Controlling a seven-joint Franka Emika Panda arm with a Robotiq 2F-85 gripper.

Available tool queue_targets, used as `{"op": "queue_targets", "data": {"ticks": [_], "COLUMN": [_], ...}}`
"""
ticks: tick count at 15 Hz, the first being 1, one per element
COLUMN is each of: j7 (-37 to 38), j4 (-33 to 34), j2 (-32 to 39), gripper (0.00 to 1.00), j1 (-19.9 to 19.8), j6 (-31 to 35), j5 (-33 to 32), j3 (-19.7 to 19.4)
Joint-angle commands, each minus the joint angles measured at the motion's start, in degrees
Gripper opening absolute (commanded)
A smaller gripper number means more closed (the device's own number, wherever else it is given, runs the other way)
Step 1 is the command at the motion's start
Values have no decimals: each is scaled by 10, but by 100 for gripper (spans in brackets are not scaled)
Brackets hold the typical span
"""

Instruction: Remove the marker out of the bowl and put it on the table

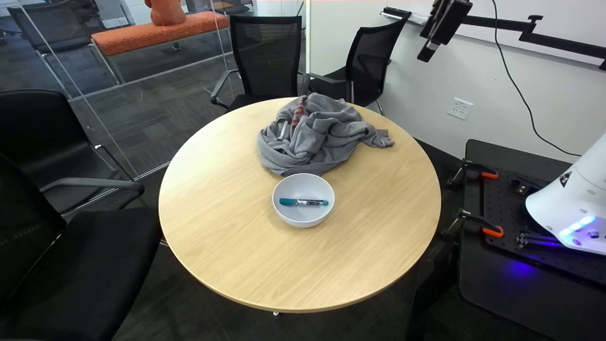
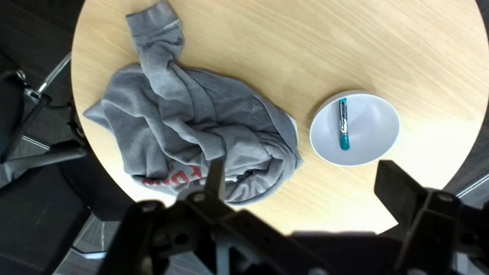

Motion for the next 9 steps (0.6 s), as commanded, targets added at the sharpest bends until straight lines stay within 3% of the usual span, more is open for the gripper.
{"op": "queue_targets", "data": {"ticks": [1, 9], "j7": [-16, -68], "j4": [44, 88], "j2": [81, 233], "gripper": [100, 100], "j1": [19, 54], "j6": [59, 192], "j5": [16, 32], "j3": [14, 28]}}
